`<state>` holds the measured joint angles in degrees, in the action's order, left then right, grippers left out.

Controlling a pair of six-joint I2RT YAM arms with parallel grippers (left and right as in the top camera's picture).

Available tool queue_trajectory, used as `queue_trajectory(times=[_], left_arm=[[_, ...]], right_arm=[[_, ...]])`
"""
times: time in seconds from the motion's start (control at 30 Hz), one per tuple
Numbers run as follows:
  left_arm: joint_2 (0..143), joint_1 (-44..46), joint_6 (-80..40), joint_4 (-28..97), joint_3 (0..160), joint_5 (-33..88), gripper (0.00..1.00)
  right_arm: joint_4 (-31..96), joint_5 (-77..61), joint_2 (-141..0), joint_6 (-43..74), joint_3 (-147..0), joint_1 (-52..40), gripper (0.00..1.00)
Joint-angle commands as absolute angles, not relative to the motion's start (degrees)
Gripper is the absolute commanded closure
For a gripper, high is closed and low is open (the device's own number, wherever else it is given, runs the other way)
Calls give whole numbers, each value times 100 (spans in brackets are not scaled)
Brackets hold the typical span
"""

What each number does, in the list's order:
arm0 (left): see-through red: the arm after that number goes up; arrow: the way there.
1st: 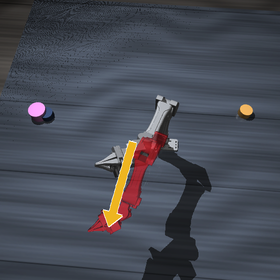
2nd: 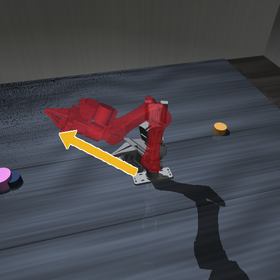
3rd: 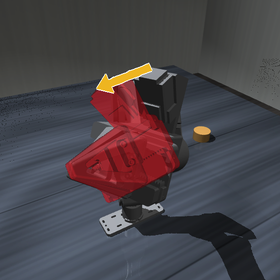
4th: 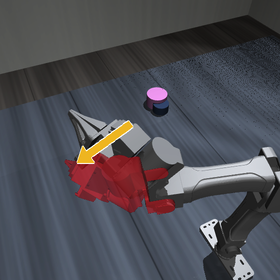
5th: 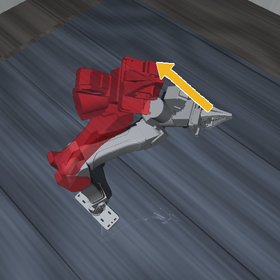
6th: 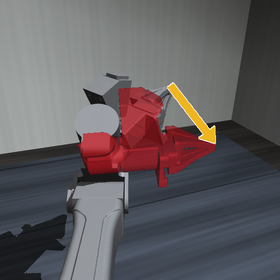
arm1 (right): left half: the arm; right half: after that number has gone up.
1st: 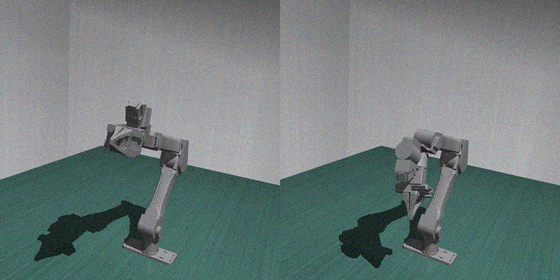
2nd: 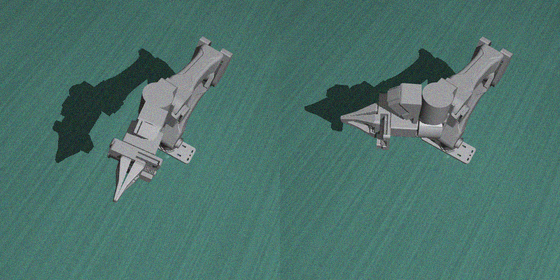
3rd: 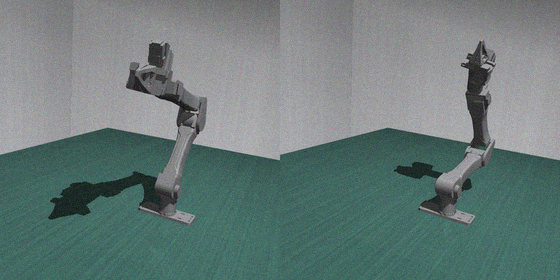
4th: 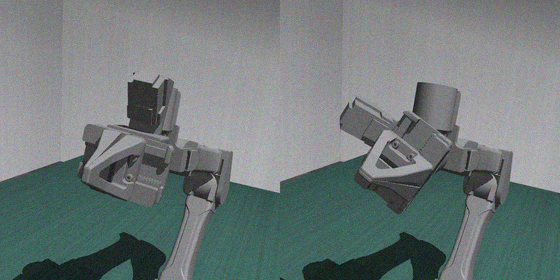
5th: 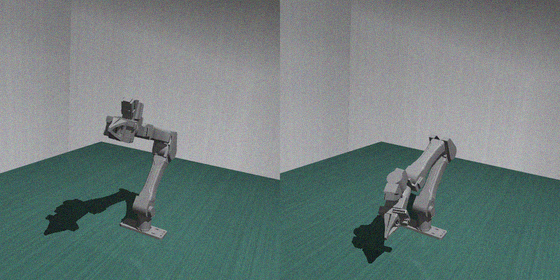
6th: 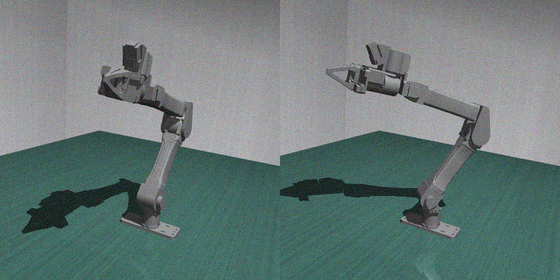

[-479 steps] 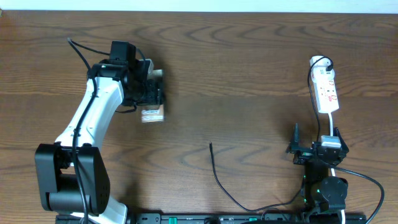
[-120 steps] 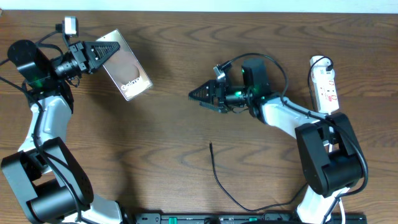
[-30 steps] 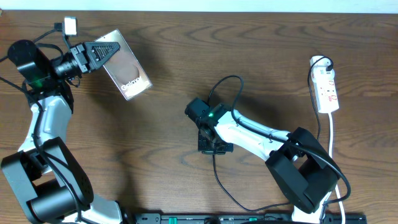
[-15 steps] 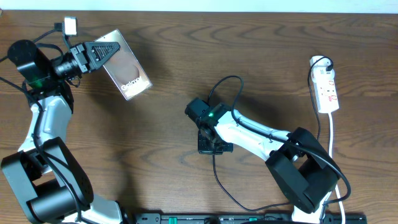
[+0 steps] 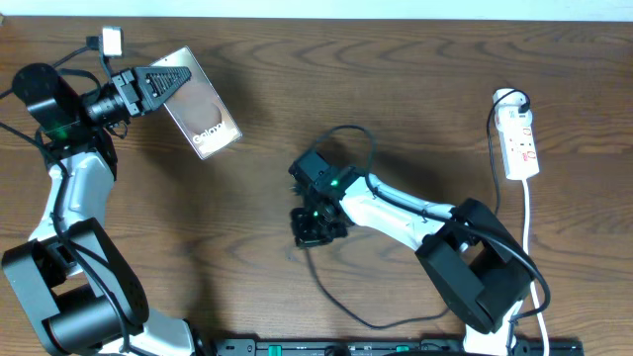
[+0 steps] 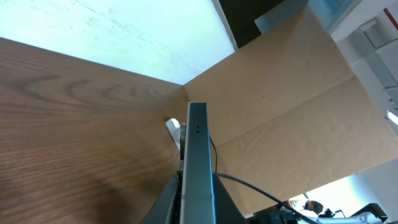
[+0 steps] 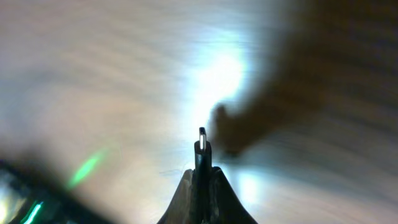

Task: Plug charger to phone and switch on socket
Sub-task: 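Lift the cable plug with the right gripper, tip pointing up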

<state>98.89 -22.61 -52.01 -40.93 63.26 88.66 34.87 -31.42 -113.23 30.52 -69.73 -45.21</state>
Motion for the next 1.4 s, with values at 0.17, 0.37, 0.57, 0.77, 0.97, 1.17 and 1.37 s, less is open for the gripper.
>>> queue_trajectory(times=[0.17, 0.37, 0.57, 0.77, 0.97, 1.17, 1.37], left_arm=[[9806, -2255, -5124, -4123, 6381, 9004, 93], [9806, -2255, -5122, -4123, 6381, 9004, 93], [9806, -2255, -5122, -4123, 6381, 9004, 92], [9806, -2255, -5124, -4123, 6381, 9004, 93], [9806, -2255, -5122, -4121, 6381, 9004, 92], [9806, -2255, -5122, -4123, 6381, 9004, 93], [9806, -2255, -5122, -4123, 6381, 9004, 92]], right_arm=[[2598, -7011, -11354, 285, -6954, -4353, 99], [2392, -7441, -11354, -670, -6954, -4353, 99], [2029, -7459, -11354, -729, -6954, -4346, 99], [1933, -6965, -11354, -113, -6954, -4219, 99], [3197, -4178, -11354, 1450, -6956, -3964, 99], [4818, -2834, -11351, 2023, -6965, -3485, 99], [5690, -2053, -11351, 2375, -6965, -3330, 99]])
